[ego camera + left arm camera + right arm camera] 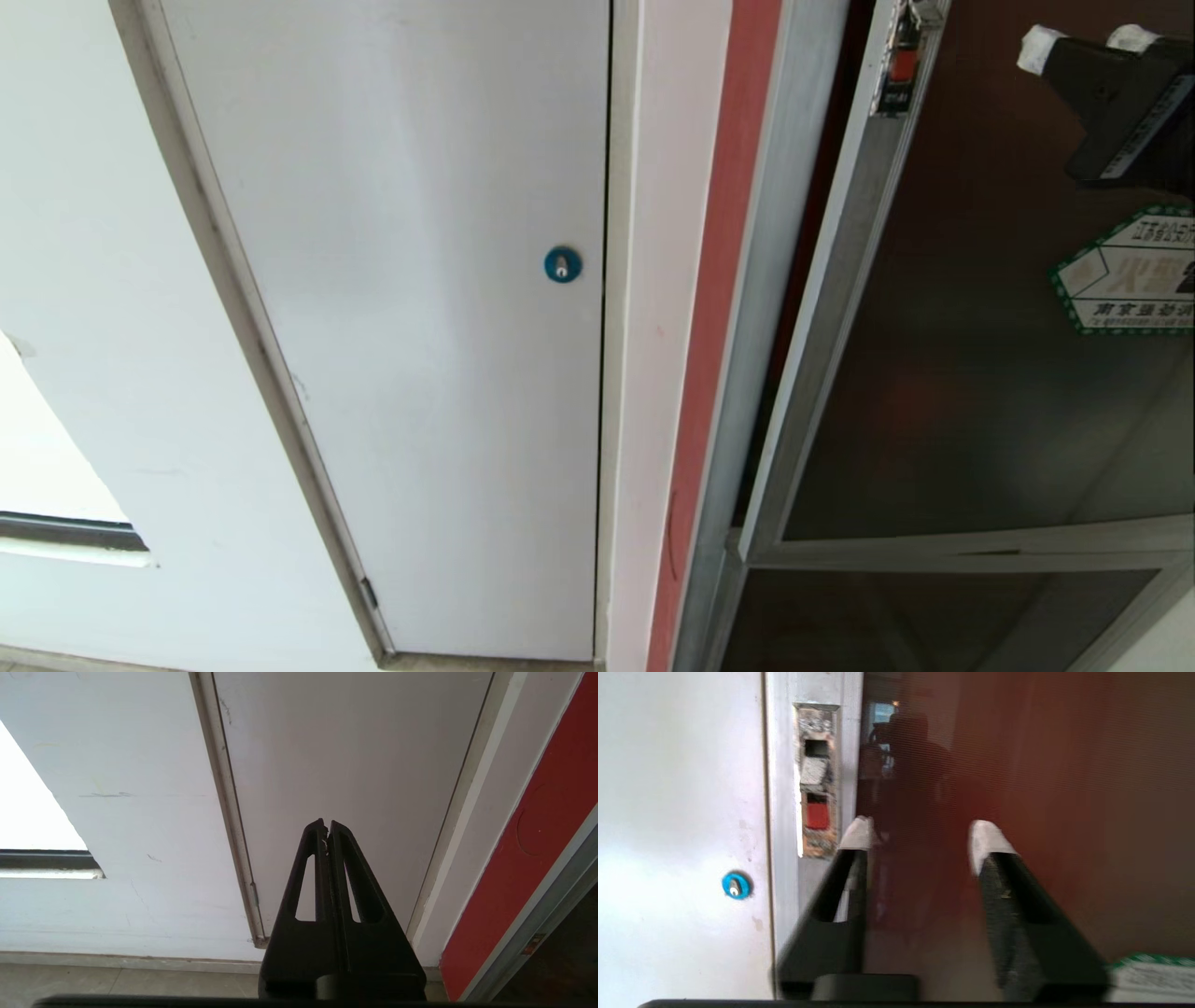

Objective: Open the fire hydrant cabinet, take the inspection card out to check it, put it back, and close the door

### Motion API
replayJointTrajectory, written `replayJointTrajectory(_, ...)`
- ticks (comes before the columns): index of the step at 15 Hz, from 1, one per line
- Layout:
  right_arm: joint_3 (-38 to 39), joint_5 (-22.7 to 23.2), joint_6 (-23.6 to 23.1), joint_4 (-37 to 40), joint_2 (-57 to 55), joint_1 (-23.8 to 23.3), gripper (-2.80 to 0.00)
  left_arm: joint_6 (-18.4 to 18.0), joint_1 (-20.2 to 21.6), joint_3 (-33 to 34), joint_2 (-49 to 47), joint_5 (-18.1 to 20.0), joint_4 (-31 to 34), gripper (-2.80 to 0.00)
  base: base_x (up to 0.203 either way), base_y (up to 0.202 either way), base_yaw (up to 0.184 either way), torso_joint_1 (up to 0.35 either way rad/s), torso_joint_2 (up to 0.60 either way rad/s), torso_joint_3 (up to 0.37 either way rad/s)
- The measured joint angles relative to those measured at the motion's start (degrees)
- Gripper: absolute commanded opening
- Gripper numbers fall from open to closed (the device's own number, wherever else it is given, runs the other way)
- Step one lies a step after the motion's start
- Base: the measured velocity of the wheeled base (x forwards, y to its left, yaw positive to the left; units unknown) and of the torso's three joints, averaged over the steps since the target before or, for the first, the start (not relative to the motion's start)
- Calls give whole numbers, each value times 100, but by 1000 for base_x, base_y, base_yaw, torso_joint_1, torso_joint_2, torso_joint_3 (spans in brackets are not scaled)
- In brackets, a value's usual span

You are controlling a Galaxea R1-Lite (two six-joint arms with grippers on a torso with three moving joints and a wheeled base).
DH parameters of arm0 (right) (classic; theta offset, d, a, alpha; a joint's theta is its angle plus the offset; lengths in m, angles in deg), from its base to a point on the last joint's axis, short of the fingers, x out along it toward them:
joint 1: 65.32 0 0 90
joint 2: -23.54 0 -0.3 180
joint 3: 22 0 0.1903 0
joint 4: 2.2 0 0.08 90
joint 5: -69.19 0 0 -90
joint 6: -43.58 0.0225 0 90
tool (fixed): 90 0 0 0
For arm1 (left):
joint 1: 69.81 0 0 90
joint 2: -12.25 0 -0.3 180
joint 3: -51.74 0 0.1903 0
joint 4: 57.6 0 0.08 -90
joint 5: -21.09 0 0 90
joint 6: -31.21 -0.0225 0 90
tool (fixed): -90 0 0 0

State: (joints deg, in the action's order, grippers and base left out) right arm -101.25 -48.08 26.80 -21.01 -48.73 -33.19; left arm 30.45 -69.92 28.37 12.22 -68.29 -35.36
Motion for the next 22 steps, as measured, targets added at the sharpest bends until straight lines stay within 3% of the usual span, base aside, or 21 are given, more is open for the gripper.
replayJointTrajectory(9,-81,-999,-202,1297,1315,-105,-280,-2,0,0,0,1,2,-280,0,0,0,0,0,0)
replayJointTrajectory(13,-95,-1055,-213,2066,2194,-1026,-280,-1,0,0,0,-2,0,-280,0,0,0,0,0,0)
replayJointTrajectory(18,-157,-975,-210,3290,3299,-2604,-280,0,0,0,0,0,2,-280,0,0,0,0,0,0)
replayJointTrajectory(22,132,-757,-191,4032,4297,-2960,-280,-2,0,0,0,-2,0,-280,0,0,0,0,0,0)
